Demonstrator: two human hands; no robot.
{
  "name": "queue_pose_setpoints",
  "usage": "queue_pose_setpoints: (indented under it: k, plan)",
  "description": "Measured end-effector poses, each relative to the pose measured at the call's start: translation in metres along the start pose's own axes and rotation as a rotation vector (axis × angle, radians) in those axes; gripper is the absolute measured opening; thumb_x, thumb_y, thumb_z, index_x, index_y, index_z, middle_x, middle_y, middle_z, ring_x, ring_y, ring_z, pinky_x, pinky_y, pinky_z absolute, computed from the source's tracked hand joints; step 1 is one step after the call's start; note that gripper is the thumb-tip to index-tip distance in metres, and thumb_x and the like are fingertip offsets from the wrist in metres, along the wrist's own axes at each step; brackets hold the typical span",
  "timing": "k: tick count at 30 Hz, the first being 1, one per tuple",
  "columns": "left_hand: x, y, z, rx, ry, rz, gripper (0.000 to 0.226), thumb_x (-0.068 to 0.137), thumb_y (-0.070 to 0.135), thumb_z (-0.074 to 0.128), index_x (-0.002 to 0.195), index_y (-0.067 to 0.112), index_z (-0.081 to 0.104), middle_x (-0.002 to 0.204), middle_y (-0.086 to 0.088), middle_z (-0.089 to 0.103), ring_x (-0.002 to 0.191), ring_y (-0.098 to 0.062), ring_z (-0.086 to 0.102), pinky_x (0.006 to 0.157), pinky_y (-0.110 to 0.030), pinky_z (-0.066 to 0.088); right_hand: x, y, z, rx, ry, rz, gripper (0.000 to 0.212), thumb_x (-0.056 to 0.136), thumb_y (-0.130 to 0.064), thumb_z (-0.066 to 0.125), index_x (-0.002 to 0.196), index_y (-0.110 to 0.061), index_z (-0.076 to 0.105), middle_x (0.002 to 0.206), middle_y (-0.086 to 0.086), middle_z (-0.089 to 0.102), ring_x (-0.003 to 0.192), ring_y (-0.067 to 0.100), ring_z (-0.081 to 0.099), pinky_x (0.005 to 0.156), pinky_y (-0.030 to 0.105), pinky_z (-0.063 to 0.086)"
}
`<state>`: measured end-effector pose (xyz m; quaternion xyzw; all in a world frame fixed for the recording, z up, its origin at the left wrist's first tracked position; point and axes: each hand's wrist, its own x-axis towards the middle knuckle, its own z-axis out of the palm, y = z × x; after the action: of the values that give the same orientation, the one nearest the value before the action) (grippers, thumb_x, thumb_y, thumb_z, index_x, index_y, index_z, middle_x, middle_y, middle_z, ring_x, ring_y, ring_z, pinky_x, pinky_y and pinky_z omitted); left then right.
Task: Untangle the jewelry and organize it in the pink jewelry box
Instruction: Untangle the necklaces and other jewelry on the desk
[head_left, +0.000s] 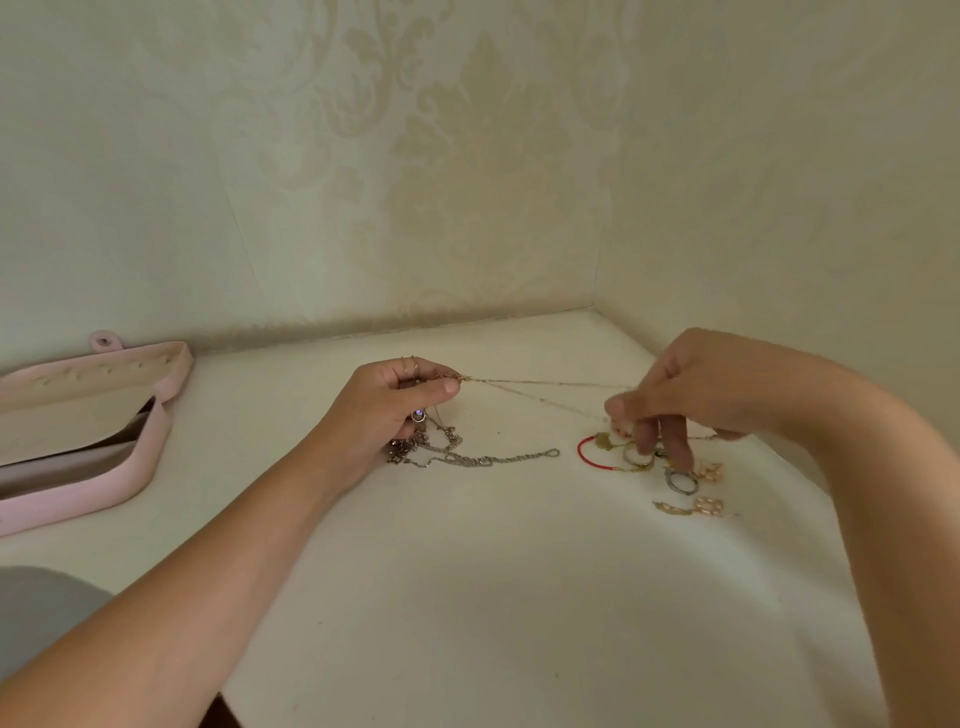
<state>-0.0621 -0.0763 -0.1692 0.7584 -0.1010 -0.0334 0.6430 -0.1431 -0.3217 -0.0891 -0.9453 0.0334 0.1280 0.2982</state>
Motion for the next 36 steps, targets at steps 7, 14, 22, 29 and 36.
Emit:
queue_pose_setpoints:
  k: [7, 14, 22, 29, 36]
  plan:
    - [0.000, -0.001, -0.002, 0.024, -0.053, -0.017, 0.010, 0.084, 0.013, 0.068, 0.077, 0.020, 0.070, 0.065, 0.012, 0.064, 0.055, 0.002, 0.048, 0.048, -0.013, 0.033, 0.007, 0.008, 0.009, -0.090, -0.269, 0.007, 0.022, 0.079, -0.028, 0.073, 0.078, -0.006, 0.070, 0.070, 0.003, 0.074, 0.052, 0.021, 0.049, 0.050, 0.023, 0.041]
    - [-0.002, 0.002, -0.001, -0.042, -0.101, -0.040, 0.016, 0.089, 0.015, 0.059, 0.076, 0.010, 0.067, 0.054, 0.010, 0.048, 0.046, -0.001, 0.037, 0.041, -0.012, 0.025, 0.022, 0.000, 0.025, -0.087, -0.011, -0.071, 0.033, 0.077, -0.045, 0.072, 0.066, -0.014, 0.071, 0.067, 0.003, 0.071, 0.058, 0.015, 0.061, 0.062, 0.027, 0.050]
    - [-0.002, 0.005, 0.001, -0.161, -0.184, -0.121, 0.025, 0.078, 0.023, 0.051, 0.053, 0.020, 0.051, 0.054, 0.007, 0.040, 0.048, -0.006, 0.027, 0.041, -0.018, 0.019, 0.044, -0.026, 0.081, 0.464, 0.182, -0.298, 0.013, 0.088, -0.010, 0.063, 0.095, -0.014, 0.073, 0.062, -0.004, 0.062, 0.038, -0.001, 0.050, 0.043, 0.010, 0.039]
    - [-0.003, 0.005, 0.004, -0.167, -0.269, -0.125, 0.024, 0.076, 0.024, 0.050, 0.053, 0.018, 0.049, 0.054, 0.005, 0.039, 0.048, -0.006, 0.028, 0.043, -0.020, 0.019, 0.054, -0.029, 0.097, 0.807, -0.080, -0.270, 0.008, 0.089, -0.007, 0.062, 0.091, -0.005, 0.069, 0.079, 0.012, 0.069, 0.058, 0.009, 0.065, 0.056, 0.016, 0.053]
    - [-0.003, 0.003, 0.004, -0.150, -0.279, -0.081, 0.022, 0.073, 0.025, 0.049, 0.052, 0.018, 0.050, 0.055, 0.005, 0.040, 0.050, -0.006, 0.030, 0.041, -0.017, 0.022, 0.053, -0.029, 0.091, 0.870, -0.115, -0.226, 0.011, 0.082, -0.016, 0.070, 0.086, -0.006, 0.073, 0.085, 0.017, 0.072, 0.070, 0.014, 0.068, 0.070, 0.019, 0.057]
